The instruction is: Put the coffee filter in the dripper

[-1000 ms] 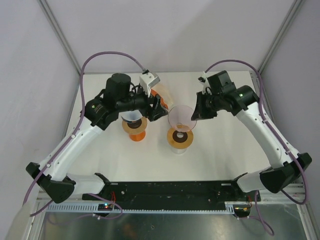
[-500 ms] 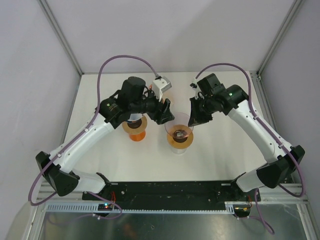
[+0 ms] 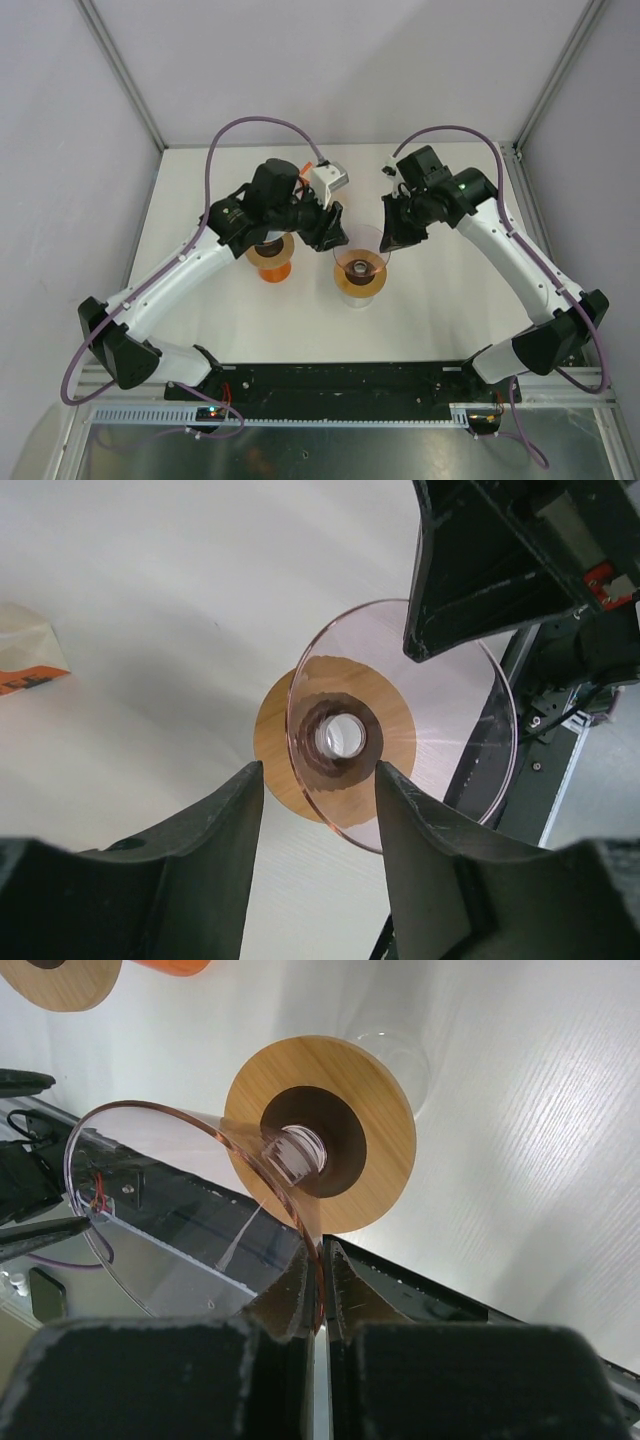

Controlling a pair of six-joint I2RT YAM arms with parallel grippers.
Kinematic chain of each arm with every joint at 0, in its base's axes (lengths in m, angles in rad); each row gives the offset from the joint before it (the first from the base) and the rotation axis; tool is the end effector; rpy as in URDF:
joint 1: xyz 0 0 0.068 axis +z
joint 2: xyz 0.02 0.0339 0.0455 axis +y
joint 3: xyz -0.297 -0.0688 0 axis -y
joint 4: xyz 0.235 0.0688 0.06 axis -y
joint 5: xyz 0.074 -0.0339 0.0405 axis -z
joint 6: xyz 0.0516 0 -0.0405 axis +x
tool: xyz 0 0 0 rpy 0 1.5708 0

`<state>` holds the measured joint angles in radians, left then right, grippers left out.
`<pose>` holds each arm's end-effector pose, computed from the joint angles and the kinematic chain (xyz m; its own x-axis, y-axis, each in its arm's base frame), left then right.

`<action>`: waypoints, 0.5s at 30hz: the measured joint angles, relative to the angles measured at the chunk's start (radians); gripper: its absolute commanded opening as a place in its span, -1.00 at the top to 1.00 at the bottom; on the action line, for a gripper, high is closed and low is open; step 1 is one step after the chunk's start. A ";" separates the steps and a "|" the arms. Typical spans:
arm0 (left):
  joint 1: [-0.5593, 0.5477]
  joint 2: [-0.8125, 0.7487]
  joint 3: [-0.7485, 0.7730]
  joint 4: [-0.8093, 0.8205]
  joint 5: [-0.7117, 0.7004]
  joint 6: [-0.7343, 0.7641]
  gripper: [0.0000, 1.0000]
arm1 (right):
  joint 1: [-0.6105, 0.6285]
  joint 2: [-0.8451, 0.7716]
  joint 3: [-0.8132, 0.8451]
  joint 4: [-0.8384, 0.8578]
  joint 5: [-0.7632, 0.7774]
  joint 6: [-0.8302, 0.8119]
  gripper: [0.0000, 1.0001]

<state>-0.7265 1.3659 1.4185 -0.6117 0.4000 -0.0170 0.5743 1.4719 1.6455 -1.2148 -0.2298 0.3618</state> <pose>0.2065 -0.2104 0.4121 -0.4110 0.3443 -0.8441 0.8517 0.4751 -0.2209 0.2241 0.1590 0.4015 -0.8991 -0.1712 -0.4029 -0.3286 0.8721 0.3627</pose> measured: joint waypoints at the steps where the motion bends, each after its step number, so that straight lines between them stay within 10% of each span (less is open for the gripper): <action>1: -0.001 0.000 -0.006 0.000 0.000 0.000 -0.02 | -0.004 0.000 -0.003 0.001 0.000 -0.001 1.00; 15: 0.002 0.000 -0.063 0.019 0.015 0.021 0.68 | -0.034 0.000 -0.033 0.028 -0.042 -0.007 1.00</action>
<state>-0.7246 1.3655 1.3556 -0.5926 0.4149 0.0040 0.5400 1.4715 1.6123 -1.1866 -0.2718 0.3546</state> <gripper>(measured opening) 0.216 0.029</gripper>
